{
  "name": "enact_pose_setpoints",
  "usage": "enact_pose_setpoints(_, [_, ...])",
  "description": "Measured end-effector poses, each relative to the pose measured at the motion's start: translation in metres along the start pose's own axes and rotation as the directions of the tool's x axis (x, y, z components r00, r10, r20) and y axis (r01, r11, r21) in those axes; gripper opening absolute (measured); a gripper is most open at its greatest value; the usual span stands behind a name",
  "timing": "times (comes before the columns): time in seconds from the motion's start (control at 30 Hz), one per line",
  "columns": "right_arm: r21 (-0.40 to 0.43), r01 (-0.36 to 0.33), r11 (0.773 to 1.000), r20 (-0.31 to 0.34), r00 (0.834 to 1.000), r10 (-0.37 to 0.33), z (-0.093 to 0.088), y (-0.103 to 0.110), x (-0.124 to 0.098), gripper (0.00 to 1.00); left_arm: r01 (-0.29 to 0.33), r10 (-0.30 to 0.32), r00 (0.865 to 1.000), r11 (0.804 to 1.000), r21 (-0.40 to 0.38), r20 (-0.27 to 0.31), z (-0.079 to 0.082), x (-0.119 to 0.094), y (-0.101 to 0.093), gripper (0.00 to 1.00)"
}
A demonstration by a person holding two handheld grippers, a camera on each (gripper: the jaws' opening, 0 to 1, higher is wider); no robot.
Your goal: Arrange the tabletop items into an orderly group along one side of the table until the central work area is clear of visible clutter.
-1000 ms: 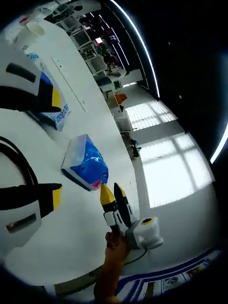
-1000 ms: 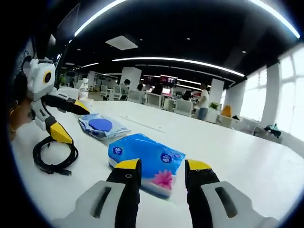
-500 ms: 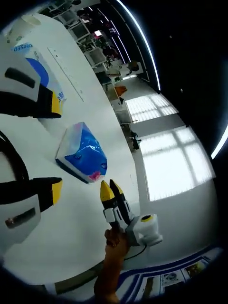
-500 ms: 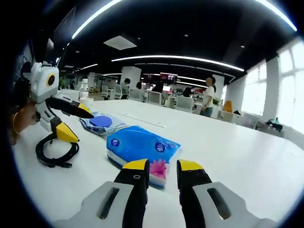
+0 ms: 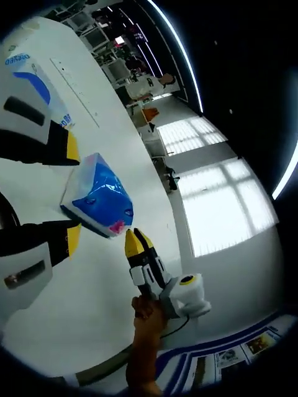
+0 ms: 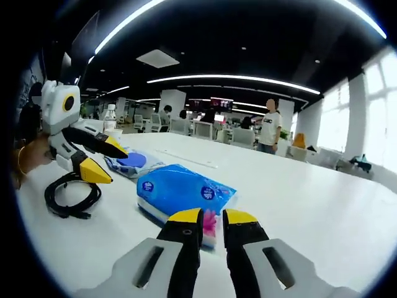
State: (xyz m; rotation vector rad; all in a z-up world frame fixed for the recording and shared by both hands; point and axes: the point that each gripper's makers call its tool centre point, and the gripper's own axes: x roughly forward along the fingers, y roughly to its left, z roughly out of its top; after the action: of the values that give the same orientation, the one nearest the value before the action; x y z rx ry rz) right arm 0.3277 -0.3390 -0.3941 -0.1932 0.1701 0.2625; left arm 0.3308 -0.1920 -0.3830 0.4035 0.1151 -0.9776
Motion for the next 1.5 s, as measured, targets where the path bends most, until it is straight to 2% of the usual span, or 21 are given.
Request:
enact_pose_setpoints(0.1, [0.003,0.002,1.0,0.001,1.0,-0.002,-0.001,-0.001,0.001,0.1,0.01,-0.01,1.0,1.0,-0.003,-0.012,-0.002,0.005,-0.002,0.3])
enact_pose_setpoints(0.17, [0.004,0.004,1.0,0.0,1.0,-0.004,-0.003,-0.003,0.002,0.1,0.028,-0.029,1.0,0.998,-0.048,-0.003,-0.003,0.008,-0.004,0.29])
enact_pose_setpoints(0.3, [0.029,0.006,1.0,-0.003,1.0,-0.006,-0.007,-0.006,0.002,0.1,0.023,-0.023,1.0,0.999,-0.048,-0.002,-0.004,0.015,-0.003,0.26])
enact_pose_setpoints(0.53, [0.05,0.0,0.999,-0.012,1.0,0.001,-0.012,-0.003,0.006,0.09,0.048,-0.049,0.999,0.999,-0.023,-0.005,-0.002,0.03,-0.005,0.19])
enact_pose_setpoints(0.9, [0.084,-0.001,0.996,-0.009,1.0,0.002,-0.012,-0.006,0.008,0.09,0.05,-0.051,0.999,0.997,-0.053,-0.001,-0.004,0.035,-0.002,0.18])
enact_pose_setpoints(1.1, [0.095,-0.007,0.995,-0.013,1.0,0.008,-0.014,-0.005,0.01,0.07,0.062,-0.062,0.998,0.997,-0.037,0.002,-0.004,0.04,-0.004,0.14])
enact_pose_setpoints(1.27, [0.159,-0.002,0.987,-0.01,1.0,0.004,-0.014,-0.007,0.013,0.04,0.075,-0.074,0.997,0.996,-0.052,0.018,-0.004,0.044,-0.004,0.08])
enact_pose_setpoints(1.4, [0.079,0.011,0.997,-0.009,1.0,-0.011,-0.013,-0.008,0.013,0.0,0.088,-0.087,0.996,0.995,-0.048,0.029,-0.005,0.046,-0.005,0.01])
enact_pose_setpoints(1.5, [0.072,0.006,0.997,-0.011,1.0,-0.005,-0.013,-0.005,0.013,0.0,0.089,-0.088,0.996,0.995,-0.049,0.031,-0.006,0.047,-0.005,0.0])
